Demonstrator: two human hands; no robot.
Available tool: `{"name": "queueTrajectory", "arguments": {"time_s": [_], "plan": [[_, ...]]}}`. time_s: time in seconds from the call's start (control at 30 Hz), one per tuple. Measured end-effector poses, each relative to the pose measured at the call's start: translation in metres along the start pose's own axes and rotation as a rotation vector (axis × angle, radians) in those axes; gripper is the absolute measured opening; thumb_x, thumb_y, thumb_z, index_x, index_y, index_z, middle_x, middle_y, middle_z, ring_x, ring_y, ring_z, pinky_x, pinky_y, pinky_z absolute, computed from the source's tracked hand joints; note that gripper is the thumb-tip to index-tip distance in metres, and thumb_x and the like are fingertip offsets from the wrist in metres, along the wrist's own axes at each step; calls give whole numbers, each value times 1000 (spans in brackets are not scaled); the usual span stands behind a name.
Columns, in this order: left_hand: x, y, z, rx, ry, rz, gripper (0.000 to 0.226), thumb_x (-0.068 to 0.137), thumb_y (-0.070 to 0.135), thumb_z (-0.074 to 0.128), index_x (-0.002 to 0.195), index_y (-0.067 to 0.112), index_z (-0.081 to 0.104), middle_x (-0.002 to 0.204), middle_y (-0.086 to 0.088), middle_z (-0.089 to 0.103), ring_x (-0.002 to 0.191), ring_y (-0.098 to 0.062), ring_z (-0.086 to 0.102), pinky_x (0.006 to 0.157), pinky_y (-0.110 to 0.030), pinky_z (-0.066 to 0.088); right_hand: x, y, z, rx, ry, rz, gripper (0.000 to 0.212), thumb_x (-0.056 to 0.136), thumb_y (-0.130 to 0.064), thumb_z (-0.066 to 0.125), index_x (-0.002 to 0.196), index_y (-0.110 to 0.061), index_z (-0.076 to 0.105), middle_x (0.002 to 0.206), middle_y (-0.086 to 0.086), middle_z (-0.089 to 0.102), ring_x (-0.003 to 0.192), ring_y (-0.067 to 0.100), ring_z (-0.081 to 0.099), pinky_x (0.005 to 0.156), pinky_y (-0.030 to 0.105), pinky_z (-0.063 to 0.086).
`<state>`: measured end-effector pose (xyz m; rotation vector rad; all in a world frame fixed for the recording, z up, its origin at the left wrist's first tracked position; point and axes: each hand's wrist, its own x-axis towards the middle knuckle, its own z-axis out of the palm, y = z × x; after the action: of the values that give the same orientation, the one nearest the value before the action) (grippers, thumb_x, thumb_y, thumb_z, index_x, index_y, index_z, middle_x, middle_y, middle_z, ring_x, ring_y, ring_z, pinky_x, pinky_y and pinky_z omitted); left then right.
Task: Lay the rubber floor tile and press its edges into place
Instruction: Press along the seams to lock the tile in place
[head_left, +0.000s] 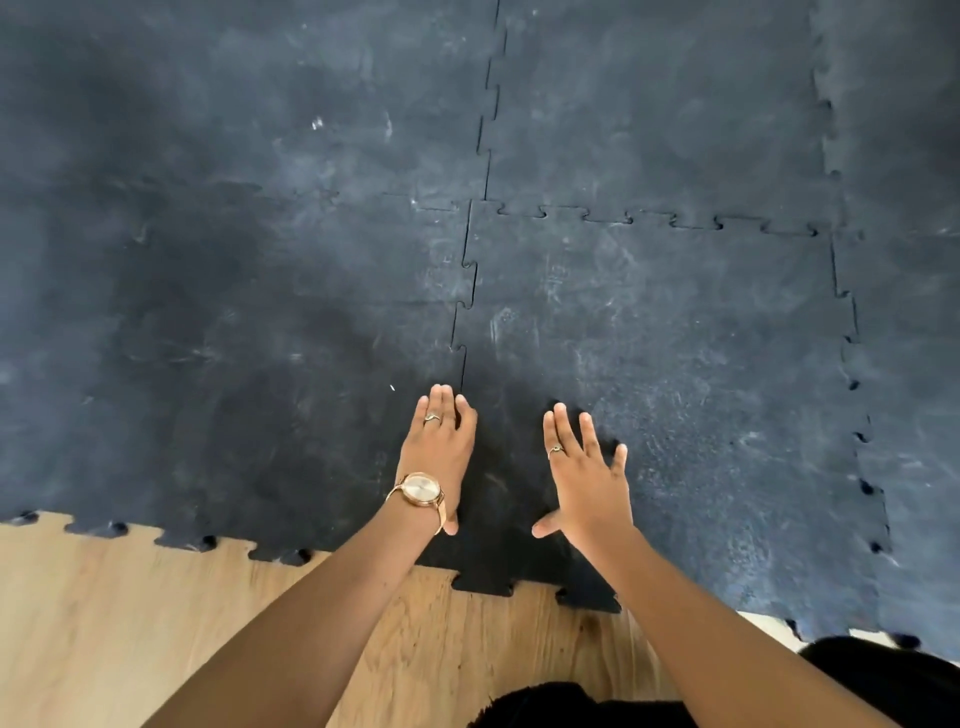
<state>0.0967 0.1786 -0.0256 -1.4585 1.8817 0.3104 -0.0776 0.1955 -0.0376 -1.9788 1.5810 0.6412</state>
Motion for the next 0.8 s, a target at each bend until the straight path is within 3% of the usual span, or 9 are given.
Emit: {"name": "queueTrajectory", "arguments": {"time_s": [0.1, 0.17, 0.2, 0.27, 0.33, 0.4, 0.47, 0.6, 0.8], "plan": [[12, -13, -29, -146, 61, 8, 120, 45, 50, 89, 135, 6, 24, 122, -19, 57, 121, -34, 46, 105, -38, 32, 7, 3, -30, -16, -28, 3, 109, 71, -45, 81, 154, -16, 17, 161, 4, 18, 145, 31, 26, 106, 47, 39], [29, -24, -56, -217, 103, -34, 111, 47, 45, 90, 132, 8, 30, 108, -11, 66, 110, -30, 55, 89, -39, 40, 23, 12, -62, 49, 6, 41, 76, 69, -40, 83, 136, -22, 51, 135, 5, 57, 119, 29, 57, 85, 35, 47], [40, -28, -69, -224, 130, -49, 110, 47, 43, 91, 132, 8, 31, 111, -10, 66, 113, -30, 54, 86, -39, 41, 33, 17, -78, 86, 26, 61, 68, 68, -38, 85, 129, -23, 58, 124, 4, 63, 112, 28, 61, 80, 33, 46], [65, -31, -90, -224, 163, -71, 120, 47, 40, 92, 139, 6, 24, 132, -17, 53, 128, -34, 42, 95, -41, 40, 56, 26, -102, 86, 36, 80, 87, 63, -36, 88, 138, -20, 47, 138, 6, 51, 124, 30, 51, 84, 38, 46], [88, -32, -106, -209, 133, -64, 145, 46, 41, 93, 149, 2, -2, 156, -24, 12, 144, -36, 11, 115, -43, 21, 80, 32, -118, 0, -11, 116, 130, 57, -39, 91, 154, -17, 8, 161, 5, 5, 146, 35, 13, 101, 59, 37], [110, -36, -120, -146, 94, -38, 158, 43, 45, 93, 146, 0, -19, 155, -24, -18, 145, -35, -11, 119, -43, 3, 103, 39, -129, -26, -58, 176, 152, 51, -44, 93, 152, -20, -18, 159, 3, -27, 146, 38, -17, 105, 73, 21], [131, -41, -128, -115, 62, -44, 168, 35, 51, 93, 143, -1, -25, 153, -24, -25, 143, -34, -17, 119, -42, -2, 123, 49, -136, -13, -52, 202, 162, 44, -47, 94, 149, -23, -26, 156, 2, -33, 144, 38, -25, 104, 76, 15], [155, -48, -128, -129, 26, -17, 179, 22, 54, 93, 141, -2, -29, 151, -26, -27, 143, -36, -17, 116, -41, -4, 141, 66, -130, 24, -24, 164, 171, 31, -53, 94, 147, -29, -30, 157, -2, -31, 146, 35, -20, 102, 75, 21], [155, -56, -130, -86, 16, 55, 181, 20, 64, 88, 140, -3, -29, 151, -29, -25, 142, -40, -16, 116, -44, -3, 141, 71, -129, 6, -39, 141, 171, 31, -58, 92, 146, -30, -31, 157, -4, -31, 147, 34, -19, 104, 72, 26]]}}
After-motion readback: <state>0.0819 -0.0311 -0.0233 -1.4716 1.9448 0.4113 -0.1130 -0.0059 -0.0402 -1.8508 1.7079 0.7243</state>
